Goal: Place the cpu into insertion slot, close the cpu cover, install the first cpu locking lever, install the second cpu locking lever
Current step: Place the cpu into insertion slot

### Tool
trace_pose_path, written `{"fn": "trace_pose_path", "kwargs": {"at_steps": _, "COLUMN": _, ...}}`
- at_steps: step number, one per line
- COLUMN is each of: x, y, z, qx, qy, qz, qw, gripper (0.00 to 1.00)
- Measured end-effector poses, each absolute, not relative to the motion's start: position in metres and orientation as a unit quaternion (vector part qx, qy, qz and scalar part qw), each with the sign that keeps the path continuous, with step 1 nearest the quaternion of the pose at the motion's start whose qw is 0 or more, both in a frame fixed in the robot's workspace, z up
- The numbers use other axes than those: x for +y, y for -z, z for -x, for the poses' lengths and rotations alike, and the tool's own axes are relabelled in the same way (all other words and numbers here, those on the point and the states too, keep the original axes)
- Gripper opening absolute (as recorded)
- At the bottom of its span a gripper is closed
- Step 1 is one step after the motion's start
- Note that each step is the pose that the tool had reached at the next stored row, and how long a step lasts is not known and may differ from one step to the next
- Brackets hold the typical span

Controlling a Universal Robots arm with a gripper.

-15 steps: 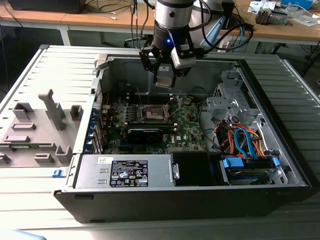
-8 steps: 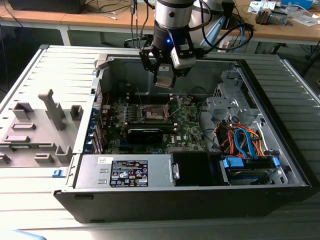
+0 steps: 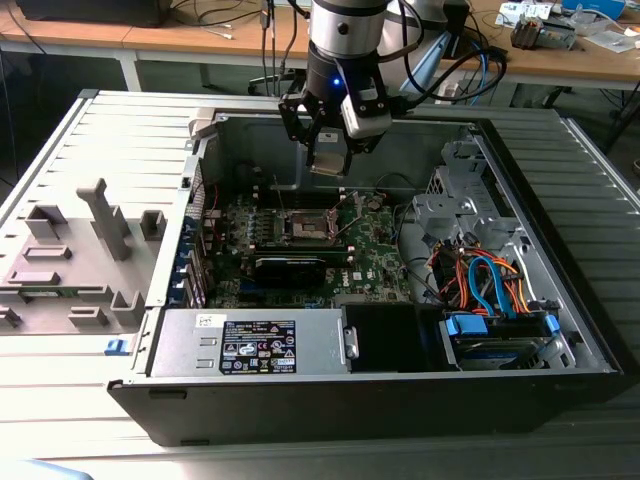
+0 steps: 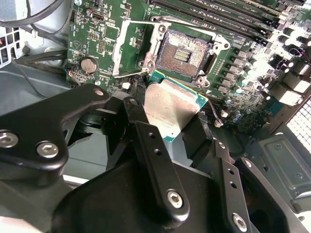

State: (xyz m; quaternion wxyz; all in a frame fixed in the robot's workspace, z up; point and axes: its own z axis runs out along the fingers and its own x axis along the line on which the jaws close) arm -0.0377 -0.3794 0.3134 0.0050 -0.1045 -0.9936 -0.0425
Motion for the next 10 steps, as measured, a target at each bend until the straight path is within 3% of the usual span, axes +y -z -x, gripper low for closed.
{"fn": "trace_pose_path", "kwargs": {"at_steps": 10, "x": -0.3794, "y": -0.3132, "z": 0.0377, "qx": -0.993, "qy": 0.042, "qz": 0.112, "qw": 0.005, "gripper": 0.55}}
